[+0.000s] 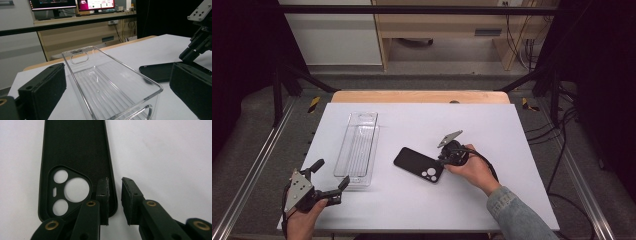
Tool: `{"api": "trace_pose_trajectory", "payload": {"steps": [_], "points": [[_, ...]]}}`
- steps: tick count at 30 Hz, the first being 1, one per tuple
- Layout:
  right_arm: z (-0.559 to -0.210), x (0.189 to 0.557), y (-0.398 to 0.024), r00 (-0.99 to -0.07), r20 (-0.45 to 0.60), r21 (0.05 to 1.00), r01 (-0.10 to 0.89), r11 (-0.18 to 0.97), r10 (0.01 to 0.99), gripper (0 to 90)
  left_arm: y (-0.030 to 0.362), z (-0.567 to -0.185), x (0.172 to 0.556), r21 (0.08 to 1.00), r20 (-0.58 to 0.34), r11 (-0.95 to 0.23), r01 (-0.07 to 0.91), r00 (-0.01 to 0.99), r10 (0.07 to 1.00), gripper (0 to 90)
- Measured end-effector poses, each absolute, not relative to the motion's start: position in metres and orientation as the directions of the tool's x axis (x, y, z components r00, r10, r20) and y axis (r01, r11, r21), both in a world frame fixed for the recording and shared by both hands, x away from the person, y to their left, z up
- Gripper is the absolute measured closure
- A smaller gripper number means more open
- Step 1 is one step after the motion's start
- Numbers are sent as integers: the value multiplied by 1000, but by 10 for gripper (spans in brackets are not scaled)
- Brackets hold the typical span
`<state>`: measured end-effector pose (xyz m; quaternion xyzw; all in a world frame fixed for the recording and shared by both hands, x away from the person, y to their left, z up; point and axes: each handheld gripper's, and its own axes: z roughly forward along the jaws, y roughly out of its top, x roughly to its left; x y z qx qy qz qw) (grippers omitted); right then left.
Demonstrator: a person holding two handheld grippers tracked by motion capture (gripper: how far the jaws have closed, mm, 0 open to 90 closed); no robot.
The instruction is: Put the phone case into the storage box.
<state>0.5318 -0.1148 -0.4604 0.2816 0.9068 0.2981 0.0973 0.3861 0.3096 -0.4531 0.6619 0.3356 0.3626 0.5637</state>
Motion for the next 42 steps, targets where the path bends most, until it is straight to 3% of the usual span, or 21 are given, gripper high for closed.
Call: {"api": "trace_pose_trajectory", "payload": {"steps": [42], "points": [[-467, 537, -119, -823, 51, 582, 484, 653, 565, 837, 309, -453, 386, 989, 105, -143, 36, 512, 853, 6]]}}
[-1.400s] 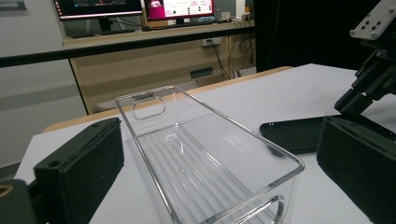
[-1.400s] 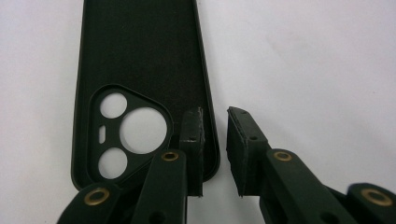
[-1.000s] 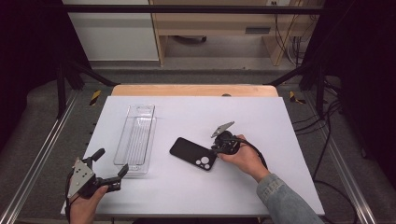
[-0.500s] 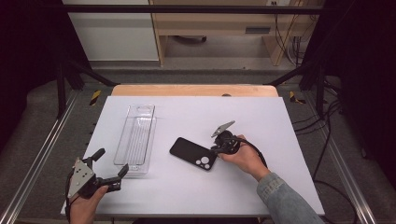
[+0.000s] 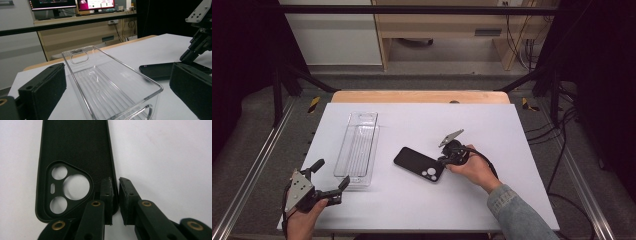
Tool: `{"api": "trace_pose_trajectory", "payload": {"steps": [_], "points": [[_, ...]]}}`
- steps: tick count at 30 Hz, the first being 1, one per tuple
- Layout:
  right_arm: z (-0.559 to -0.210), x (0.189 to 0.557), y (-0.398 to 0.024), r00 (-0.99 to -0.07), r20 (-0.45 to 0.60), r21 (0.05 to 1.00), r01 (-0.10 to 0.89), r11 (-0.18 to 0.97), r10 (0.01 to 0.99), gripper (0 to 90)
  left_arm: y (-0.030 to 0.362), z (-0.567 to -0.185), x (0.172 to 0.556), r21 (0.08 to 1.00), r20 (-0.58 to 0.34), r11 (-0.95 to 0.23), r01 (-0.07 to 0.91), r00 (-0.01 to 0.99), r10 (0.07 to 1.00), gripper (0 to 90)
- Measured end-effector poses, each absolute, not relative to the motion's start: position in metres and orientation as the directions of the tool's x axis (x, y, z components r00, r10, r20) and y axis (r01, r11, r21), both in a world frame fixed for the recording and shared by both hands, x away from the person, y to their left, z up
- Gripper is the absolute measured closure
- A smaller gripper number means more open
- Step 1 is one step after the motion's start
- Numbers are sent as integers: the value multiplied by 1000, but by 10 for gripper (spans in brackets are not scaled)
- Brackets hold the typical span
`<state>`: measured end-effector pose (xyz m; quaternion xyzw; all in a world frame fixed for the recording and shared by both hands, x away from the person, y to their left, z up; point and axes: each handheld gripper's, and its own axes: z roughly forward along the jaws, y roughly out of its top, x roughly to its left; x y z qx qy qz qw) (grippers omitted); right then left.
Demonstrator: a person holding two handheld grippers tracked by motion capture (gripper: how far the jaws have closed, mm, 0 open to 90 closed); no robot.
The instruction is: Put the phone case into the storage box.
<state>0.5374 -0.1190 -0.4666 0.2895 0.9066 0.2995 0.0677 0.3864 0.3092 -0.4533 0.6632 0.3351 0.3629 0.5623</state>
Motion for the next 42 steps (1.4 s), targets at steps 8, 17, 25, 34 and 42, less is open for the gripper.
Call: {"api": "trace_pose_trajectory", "payload": {"steps": [8, 17, 25, 34, 42], "points": [[-467, 538, -120, -827, 47, 585, 477, 656, 560, 863, 309, -453, 386, 989, 104, -142, 36, 511, 853, 6], [-468, 538, -121, -834, 42, 594, 463, 658, 550, 869, 309, -453, 386, 989, 104, -143, 37, 511, 854, 6], [-469, 537, -124, -847, 40, 609, 442, 659, 530, 886, 309, -453, 386, 989, 106, -145, 38, 510, 854, 6], [-470, 534, -125, -845, 19, 619, 430, 657, 535, 893, 309, -453, 386, 988, 107, -147, 39, 509, 854, 6], [-470, 531, -128, -840, 26, 639, 431, 637, 542, 894, 309, -453, 386, 988, 108, -148, 39, 509, 854, 6]]}}
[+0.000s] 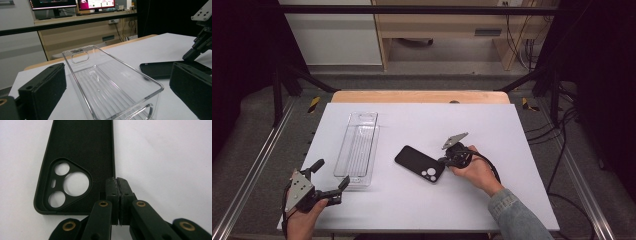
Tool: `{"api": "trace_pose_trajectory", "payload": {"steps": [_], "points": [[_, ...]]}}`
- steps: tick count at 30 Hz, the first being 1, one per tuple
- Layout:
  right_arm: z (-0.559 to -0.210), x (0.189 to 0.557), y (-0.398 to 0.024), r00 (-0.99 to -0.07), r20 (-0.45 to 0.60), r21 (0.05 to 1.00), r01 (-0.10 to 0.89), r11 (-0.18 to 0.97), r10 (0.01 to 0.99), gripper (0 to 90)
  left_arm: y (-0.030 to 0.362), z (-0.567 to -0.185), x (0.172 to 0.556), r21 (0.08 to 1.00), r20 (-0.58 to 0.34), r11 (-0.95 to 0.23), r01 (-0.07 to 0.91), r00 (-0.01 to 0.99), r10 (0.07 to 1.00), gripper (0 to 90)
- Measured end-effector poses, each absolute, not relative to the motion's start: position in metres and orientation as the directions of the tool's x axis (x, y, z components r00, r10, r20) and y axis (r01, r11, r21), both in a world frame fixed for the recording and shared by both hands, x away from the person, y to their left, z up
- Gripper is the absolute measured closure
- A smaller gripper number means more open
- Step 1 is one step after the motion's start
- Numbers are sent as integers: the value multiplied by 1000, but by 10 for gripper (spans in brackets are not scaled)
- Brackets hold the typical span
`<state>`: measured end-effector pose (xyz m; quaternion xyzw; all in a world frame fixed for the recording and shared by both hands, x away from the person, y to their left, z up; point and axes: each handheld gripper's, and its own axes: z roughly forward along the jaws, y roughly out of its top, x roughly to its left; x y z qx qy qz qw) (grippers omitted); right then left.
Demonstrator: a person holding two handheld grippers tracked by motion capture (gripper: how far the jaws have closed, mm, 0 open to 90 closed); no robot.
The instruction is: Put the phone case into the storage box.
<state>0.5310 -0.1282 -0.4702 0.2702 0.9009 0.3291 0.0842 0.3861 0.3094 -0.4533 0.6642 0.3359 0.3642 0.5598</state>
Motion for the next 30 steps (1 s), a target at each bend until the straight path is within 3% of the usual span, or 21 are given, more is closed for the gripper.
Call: {"api": "trace_pose_trajectory", "payload": {"steps": [17, 30], "points": [[-455, 524, -136, -844, 19, 680, 404, 612, 536, 896, 304, -449, 385, 984, 131, -173, 35, 512, 849, 6], [-425, 520, -161, -862, -30, 663, 361, 656, 505, 896, 246, -410, 404, 946, 231, -322, 14, 667, 708, 10]]}}
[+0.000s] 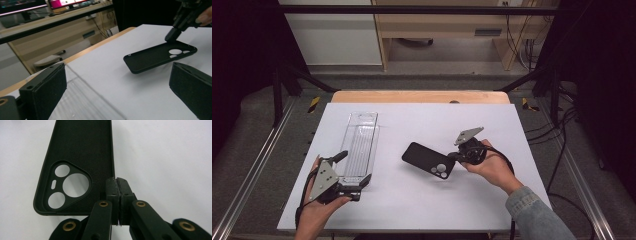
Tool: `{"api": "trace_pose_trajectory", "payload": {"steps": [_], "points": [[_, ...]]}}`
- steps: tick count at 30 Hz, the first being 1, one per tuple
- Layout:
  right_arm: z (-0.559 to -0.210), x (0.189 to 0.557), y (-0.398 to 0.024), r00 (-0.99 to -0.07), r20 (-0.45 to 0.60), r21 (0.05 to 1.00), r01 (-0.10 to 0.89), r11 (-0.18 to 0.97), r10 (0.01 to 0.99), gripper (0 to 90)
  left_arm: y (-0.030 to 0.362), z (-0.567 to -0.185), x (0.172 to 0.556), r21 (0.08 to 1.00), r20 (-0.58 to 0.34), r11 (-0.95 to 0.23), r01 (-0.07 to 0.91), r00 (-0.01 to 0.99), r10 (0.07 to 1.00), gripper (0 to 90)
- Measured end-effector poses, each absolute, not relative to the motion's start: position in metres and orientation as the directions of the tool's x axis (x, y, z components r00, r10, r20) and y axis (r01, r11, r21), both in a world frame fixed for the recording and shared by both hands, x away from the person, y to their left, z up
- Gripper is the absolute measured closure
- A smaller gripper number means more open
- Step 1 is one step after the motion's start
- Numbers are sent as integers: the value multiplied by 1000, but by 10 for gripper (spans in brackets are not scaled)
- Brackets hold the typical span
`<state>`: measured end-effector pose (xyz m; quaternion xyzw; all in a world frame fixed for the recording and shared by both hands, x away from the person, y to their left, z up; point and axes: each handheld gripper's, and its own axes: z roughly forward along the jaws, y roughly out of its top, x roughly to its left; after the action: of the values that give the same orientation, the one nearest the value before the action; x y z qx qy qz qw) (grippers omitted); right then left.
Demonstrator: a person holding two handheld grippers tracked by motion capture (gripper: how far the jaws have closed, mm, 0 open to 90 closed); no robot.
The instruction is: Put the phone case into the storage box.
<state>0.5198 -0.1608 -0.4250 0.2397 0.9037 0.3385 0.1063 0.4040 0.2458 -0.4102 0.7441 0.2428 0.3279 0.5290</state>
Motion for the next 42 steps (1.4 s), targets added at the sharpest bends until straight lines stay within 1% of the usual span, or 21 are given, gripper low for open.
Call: {"api": "trace_pose_trajectory", "payload": {"steps": [8, 11, 14, 19, 29, 35, 42], "points": [[-409, 523, -170, -865, -53, 650, 349, 674, 499, 896, 221, -394, 421, 926, 255, -377, 9, 722, 644, 11], [-406, 524, -169, -864, -51, 645, 355, 677, 502, 896, 216, -391, 425, 918, 259, -395, 14, 733, 629, 11], [-404, 526, -169, -872, -62, 644, 337, 687, 486, 896, 211, -390, 429, 913, 256, -407, 21, 748, 613, 8], [-400, 527, -167, -880, -65, 636, 327, 699, 471, 896, 200, -391, 433, 886, 285, -464, 16, 770, 571, 8], [-392, 530, -166, -889, -75, 619, 314, 720, 452, 896, 173, -391, 441, 823, 371, -567, -44, 797, 477, 16], [-387, 531, -165, -894, -74, 615, 308, 726, 441, 896, 156, -389, 450, 795, 390, -603, -65, 817, 425, 20], [-385, 532, -160, -910, -81, 615, 276, 738, 408, 896, 136, -387, 454, 763, 416, -639, -93, 828, 375, 28]]}}
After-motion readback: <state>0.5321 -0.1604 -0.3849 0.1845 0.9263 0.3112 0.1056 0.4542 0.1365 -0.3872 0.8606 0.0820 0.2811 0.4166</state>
